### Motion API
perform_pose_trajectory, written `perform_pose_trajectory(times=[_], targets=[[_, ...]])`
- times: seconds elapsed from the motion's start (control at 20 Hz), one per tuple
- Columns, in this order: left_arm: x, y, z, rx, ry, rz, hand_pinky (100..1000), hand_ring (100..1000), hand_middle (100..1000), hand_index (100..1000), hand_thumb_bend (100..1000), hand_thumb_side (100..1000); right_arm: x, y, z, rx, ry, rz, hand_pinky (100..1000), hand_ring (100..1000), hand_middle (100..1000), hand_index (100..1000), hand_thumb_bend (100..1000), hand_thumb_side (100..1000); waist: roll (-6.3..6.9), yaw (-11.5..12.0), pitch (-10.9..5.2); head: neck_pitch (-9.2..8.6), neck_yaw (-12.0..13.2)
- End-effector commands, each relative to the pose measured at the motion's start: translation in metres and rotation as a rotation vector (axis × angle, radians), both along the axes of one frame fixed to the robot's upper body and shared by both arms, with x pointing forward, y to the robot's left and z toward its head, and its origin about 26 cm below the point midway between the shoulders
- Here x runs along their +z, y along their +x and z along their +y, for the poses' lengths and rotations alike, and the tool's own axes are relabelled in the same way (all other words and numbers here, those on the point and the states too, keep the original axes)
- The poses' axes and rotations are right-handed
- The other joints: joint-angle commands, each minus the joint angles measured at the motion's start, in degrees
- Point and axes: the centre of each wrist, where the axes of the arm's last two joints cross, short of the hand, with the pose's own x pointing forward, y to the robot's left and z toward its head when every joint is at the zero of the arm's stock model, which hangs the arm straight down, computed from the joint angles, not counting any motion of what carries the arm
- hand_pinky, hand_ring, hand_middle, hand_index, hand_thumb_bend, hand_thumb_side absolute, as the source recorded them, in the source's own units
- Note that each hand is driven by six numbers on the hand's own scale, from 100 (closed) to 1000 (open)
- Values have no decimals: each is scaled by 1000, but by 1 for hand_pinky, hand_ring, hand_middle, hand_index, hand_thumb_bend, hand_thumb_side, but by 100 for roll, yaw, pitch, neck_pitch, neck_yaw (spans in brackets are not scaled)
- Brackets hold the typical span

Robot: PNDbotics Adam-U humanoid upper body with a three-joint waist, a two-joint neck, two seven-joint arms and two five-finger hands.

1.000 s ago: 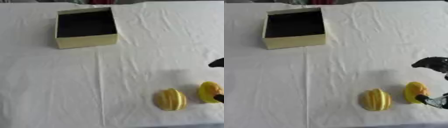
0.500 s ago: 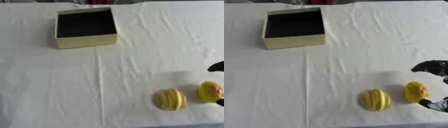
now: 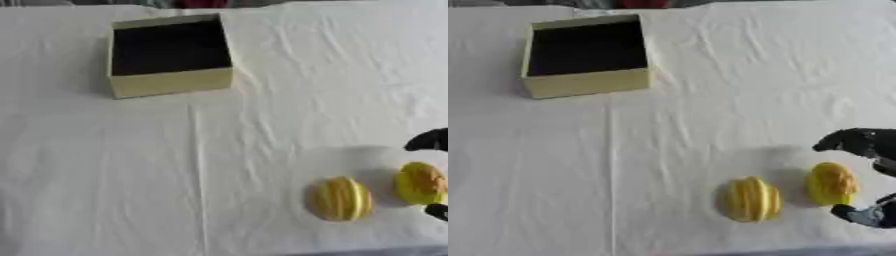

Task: Pick up objects on the table and place them in the box.

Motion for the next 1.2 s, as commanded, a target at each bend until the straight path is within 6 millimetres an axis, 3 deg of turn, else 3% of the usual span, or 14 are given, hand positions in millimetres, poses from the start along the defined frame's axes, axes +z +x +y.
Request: perform_pose_trajectory(times=[0.05, 0.4, 0.7, 1.0, 1.15, 1.2], targets=[[7, -2, 0, -9, 3, -22, 829, 802, 709, 831, 188, 663, 6, 0, 3, -5, -18, -9, 879, 907, 846, 912, 478, 278, 8, 12, -76, -71, -42], [5, -2, -1, -14, -7, -16, 830, 803, 709, 831, 183, 668, 1, -1, 6, -44, -22, 26, 877, 903, 835, 910, 483, 254, 40, 33, -35, -74, -69], [5, -2, -2, -19, -12, -12, 831, 804, 710, 831, 180, 670, 1, 0, 6, -68, -41, 34, 873, 897, 835, 906, 522, 132, 56, 41, -15, -79, -82], [3, -1, -4, -26, -15, -4, 832, 805, 710, 831, 176, 675, 3, 1, 6, -93, -24, 33, 863, 884, 815, 890, 402, 100, 65, 40, -12, -89, -93], [3, -1, -4, -30, -16, -1, 832, 806, 710, 830, 173, 678, 3, 1, 6, -99, -4, 32, 850, 857, 783, 866, 241, 100, 64, 42, -7, -94, -104], [3, -1, -4, -31, -15, 0, 833, 806, 710, 830, 172, 678, 3, 1, 7, -99, 5, 32, 849, 855, 781, 865, 224, 100, 64, 45, -5, -94, -104]])
